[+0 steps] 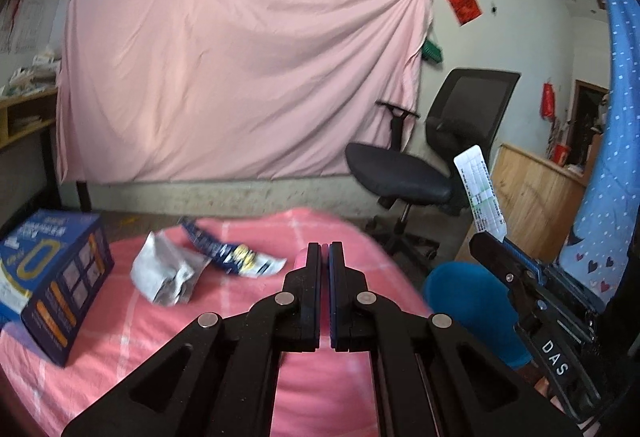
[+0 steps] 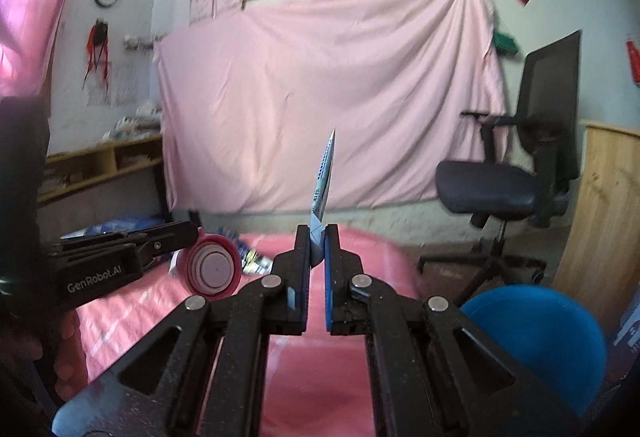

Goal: Collect trash
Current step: 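Carry both items over the blue basin and open both grippers to drop them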

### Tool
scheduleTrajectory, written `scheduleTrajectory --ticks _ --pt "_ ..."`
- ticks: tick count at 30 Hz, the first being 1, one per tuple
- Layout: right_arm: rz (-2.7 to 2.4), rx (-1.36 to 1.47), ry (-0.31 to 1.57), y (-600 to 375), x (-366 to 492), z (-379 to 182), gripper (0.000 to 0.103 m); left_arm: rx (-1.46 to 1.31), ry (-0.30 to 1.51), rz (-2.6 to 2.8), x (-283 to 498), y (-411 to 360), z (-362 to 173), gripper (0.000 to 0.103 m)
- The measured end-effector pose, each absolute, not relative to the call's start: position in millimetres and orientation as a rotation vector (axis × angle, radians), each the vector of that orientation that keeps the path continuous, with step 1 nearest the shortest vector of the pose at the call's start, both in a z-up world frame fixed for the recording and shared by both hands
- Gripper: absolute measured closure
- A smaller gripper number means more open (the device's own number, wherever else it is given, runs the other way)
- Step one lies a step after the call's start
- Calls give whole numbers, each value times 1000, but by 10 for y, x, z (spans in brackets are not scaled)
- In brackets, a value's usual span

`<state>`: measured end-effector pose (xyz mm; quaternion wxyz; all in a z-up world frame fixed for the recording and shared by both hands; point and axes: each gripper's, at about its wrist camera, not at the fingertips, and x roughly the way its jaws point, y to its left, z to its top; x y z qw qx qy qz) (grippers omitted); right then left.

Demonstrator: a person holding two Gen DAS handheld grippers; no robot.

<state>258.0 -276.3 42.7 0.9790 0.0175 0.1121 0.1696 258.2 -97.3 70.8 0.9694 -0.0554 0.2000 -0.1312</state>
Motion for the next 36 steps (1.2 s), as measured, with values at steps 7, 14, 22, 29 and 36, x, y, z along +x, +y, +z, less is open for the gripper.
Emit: scheduleTrajectory --ticks 7,14,22,29,36 --pt "235 79 146 -3102 2478 569 84 -83 319 -348 2623 -1389 943 102" --pt "100 110 147 -3562 2449 564 84 -68 315 -456 2765 -1958 966 102" --pt "-31 170 250 -4131 2546 427 84 -84 391 -558 2920 -2622 827 102" --pt "-82 236 375 -4487 2672 200 84 -83 482 -600 3087 -2985 580 102" --pt "-78 299 500 -4640 2805 -42 82 -103 576 -613 3228 -3123 310 102"
